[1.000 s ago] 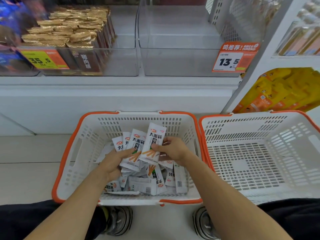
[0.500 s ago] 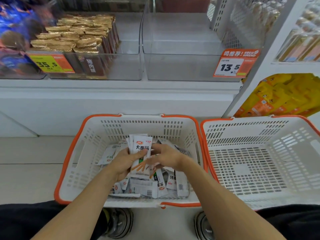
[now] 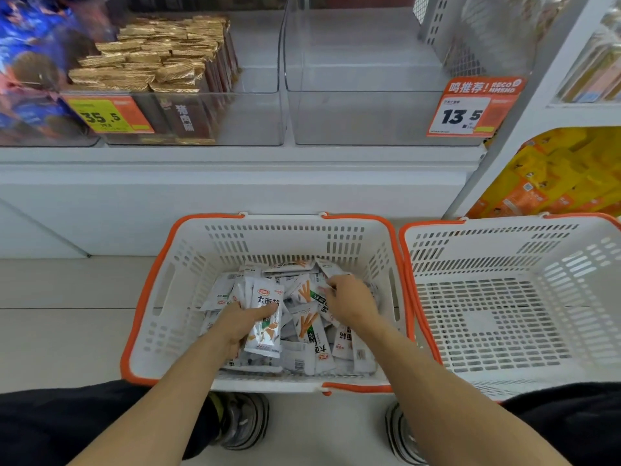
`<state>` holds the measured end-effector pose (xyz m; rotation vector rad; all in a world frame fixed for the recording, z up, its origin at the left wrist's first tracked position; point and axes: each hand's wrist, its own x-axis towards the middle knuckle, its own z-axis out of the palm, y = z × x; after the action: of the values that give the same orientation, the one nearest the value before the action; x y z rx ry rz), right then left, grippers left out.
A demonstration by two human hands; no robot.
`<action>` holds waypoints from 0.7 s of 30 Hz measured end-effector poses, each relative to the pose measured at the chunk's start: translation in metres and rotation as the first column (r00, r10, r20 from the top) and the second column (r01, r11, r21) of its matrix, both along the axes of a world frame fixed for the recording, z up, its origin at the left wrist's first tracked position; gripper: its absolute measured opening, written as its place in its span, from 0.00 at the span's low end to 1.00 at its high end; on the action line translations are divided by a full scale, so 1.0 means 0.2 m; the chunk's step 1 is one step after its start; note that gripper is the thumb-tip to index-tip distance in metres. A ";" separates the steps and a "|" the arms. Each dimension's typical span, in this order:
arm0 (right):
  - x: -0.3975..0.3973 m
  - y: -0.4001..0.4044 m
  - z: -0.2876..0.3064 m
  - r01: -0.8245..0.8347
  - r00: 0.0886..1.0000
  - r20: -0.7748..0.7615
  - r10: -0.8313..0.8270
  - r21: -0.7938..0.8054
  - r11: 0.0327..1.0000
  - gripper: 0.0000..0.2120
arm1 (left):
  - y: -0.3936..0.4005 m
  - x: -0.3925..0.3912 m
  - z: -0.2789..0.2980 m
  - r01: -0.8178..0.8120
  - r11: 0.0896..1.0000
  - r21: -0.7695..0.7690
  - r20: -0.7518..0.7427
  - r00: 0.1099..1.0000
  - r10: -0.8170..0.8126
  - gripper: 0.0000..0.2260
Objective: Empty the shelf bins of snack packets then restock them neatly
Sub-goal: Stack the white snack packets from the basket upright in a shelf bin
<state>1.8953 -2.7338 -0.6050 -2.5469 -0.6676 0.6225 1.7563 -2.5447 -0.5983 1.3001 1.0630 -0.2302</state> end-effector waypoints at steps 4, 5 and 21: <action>0.13 0.06 0.30 0.129 0.936 -0.351 -0.010 0.318 0.939 0.08 | 0.00 0.07 0.04 -0.095 0.991 -0.095 0.059 0.993 0.100 0.16; 0.13 0.07 0.35 0.212 0.903 -0.428 -0.025 0.395 0.894 0.05 | 0.00 0.09 0.06 -0.114 0.983 -0.143 0.063 0.990 0.124 0.14; -0.09 0.16 0.34 0.329 0.906 -0.410 -0.101 0.536 0.777 0.26 | -0.03 0.12 0.16 -0.118 0.912 -0.392 0.289 0.926 0.244 0.18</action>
<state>1.8764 -2.7020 -0.5377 -1.8158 -0.3458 0.6485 1.7800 -2.5500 -0.5663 0.8539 0.7979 -0.0576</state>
